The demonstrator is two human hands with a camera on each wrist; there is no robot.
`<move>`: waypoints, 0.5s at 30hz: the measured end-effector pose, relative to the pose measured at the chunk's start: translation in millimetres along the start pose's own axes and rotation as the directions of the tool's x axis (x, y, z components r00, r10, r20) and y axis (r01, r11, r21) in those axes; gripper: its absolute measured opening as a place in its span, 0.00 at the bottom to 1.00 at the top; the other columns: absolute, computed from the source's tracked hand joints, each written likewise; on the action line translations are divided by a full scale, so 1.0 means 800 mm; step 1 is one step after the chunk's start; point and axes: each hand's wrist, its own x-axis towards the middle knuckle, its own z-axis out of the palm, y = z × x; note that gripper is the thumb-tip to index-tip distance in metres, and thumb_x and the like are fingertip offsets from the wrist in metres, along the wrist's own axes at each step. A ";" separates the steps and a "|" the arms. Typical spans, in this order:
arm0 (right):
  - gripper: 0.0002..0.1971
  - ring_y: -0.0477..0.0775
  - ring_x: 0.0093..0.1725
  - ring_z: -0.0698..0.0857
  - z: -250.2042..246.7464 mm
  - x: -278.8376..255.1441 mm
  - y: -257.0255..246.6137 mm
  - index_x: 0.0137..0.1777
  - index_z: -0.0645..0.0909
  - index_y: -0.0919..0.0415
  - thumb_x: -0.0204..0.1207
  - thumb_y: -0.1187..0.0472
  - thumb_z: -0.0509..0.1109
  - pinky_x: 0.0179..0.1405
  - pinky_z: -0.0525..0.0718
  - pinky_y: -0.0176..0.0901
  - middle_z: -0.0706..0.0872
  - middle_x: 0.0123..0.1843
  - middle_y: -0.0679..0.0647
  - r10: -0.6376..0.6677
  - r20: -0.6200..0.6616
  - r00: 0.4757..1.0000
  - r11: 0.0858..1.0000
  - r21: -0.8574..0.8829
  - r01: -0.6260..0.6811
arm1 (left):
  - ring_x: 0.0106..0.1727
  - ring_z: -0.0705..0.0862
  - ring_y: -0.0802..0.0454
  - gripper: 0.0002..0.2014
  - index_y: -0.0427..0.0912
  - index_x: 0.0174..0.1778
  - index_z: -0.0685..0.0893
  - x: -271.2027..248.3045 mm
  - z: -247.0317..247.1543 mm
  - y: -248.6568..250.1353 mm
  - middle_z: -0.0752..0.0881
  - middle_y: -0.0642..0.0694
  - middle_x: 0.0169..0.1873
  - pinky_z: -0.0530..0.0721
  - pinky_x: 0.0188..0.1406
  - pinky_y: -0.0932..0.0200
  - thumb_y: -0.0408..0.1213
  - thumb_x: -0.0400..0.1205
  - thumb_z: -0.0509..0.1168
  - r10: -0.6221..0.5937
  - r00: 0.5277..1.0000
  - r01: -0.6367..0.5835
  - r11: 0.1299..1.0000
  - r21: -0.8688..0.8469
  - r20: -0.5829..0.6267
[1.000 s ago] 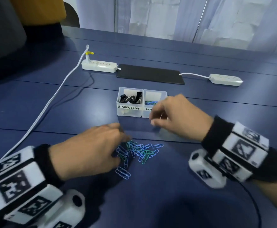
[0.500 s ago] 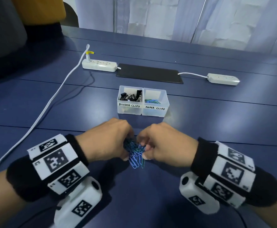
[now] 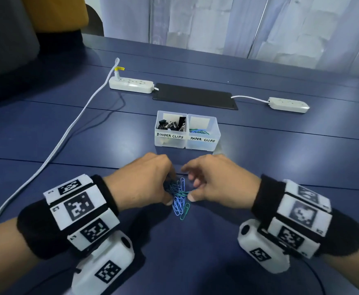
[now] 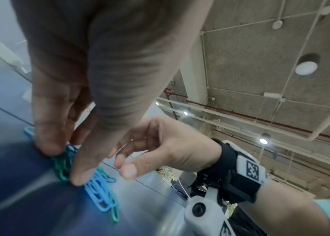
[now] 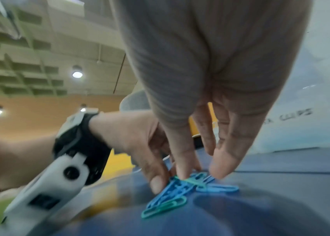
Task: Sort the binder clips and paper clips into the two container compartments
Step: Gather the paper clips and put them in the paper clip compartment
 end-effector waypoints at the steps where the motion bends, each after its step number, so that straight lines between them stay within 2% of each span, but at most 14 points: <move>1: 0.28 0.48 0.43 0.84 -0.003 -0.003 0.005 0.64 0.80 0.54 0.62 0.53 0.81 0.51 0.83 0.42 0.85 0.48 0.49 0.003 0.006 1.000 1.000 0.003 -0.003 | 0.42 0.83 0.52 0.17 0.46 0.46 0.87 -0.003 0.000 -0.001 0.85 0.52 0.34 0.81 0.37 0.57 0.50 0.65 0.76 -0.002 1.000 0.002 1.000 -0.016 -0.010; 3: 0.35 0.49 0.46 0.78 -0.004 -0.010 0.011 0.67 0.76 0.50 0.59 0.46 0.81 0.50 0.78 0.43 0.79 0.49 0.48 0.002 0.072 0.997 0.994 -0.108 0.006 | 0.43 0.83 0.54 0.19 0.48 0.51 0.86 -0.007 0.000 -0.003 0.83 0.54 0.34 0.81 0.38 0.59 0.50 0.66 0.75 0.003 1.000 -0.004 0.999 -0.034 -0.025; 4: 0.34 0.49 0.46 0.74 -0.001 -0.011 0.010 0.64 0.76 0.49 0.58 0.44 0.81 0.47 0.74 0.42 0.76 0.47 0.48 0.002 0.111 0.994 0.987 -0.163 0.016 | 0.43 0.82 0.54 0.20 0.48 0.51 0.86 -0.008 0.000 -0.003 0.82 0.55 0.34 0.80 0.37 0.59 0.50 0.66 0.75 0.007 1.000 -0.009 0.999 -0.039 -0.030; 7: 0.19 0.50 0.45 0.71 0.014 -0.005 -0.003 0.41 0.71 0.47 0.60 0.46 0.80 0.36 0.68 0.38 0.71 0.36 0.44 -0.055 0.103 0.993 0.984 -0.165 0.071 | 0.41 0.81 0.53 0.17 0.48 0.47 0.84 -0.004 0.004 0.000 0.82 0.55 0.34 0.80 0.37 0.58 0.51 0.66 0.75 0.010 0.999 -0.013 0.999 -0.052 -0.041; 9: 0.16 0.50 0.46 0.72 0.017 0.000 -0.012 0.38 0.70 0.48 0.63 0.50 0.78 0.33 0.67 0.37 0.70 0.32 0.43 -0.089 0.083 0.993 0.983 -0.150 0.101 | 0.42 0.80 0.52 0.15 0.47 0.42 0.80 -0.001 0.008 0.003 0.81 0.55 0.34 0.79 0.39 0.56 0.50 0.67 0.75 0.011 0.999 -0.014 0.998 -0.054 -0.051; 11: 0.15 0.51 0.45 0.73 0.012 0.002 -0.015 0.41 0.72 0.50 0.63 0.52 0.77 0.34 0.66 0.39 0.70 0.34 0.44 -0.083 0.069 0.994 0.984 -0.155 0.093 | 0.41 0.80 0.53 0.15 0.49 0.39 0.77 -0.001 0.008 0.002 0.80 0.56 0.34 0.79 0.39 0.57 0.49 0.66 0.75 -0.001 0.998 -0.004 0.996 -0.086 -0.066; 13: 0.18 0.49 0.45 0.70 0.006 0.002 -0.010 0.48 0.75 0.49 0.62 0.49 0.78 0.38 0.67 0.39 0.71 0.37 0.45 -0.068 0.063 0.996 0.986 -0.148 0.077 | 0.40 0.82 0.56 0.16 0.50 0.39 0.77 -0.005 0.005 -0.006 0.84 0.56 0.37 0.81 0.40 0.56 0.50 0.65 0.76 -0.036 0.996 0.024 0.989 -0.148 -0.078; 14: 0.25 0.48 0.46 0.70 0.004 0.001 -0.008 0.57 0.78 0.50 0.61 0.46 0.79 0.42 0.68 0.39 0.71 0.39 0.45 -0.069 0.067 0.995 0.985 -0.154 0.078 | 0.40 0.82 0.58 0.15 0.50 0.39 0.77 -0.008 0.004 -0.010 0.85 0.56 0.38 0.82 0.40 0.56 0.50 0.66 0.75 -0.057 0.995 0.041 0.984 -0.174 -0.085; 15: 0.32 0.48 0.47 0.70 0.003 0.002 -0.008 0.66 0.76 0.49 0.61 0.43 0.78 0.45 0.68 0.39 0.72 0.42 0.46 -0.077 0.077 0.994 0.984 -0.155 0.088 | 0.39 0.82 0.61 0.14 0.51 0.40 0.78 -0.011 0.002 -0.015 0.85 0.56 0.39 0.82 0.40 0.57 0.49 0.67 0.74 -0.072 0.993 0.054 0.981 -0.186 -0.090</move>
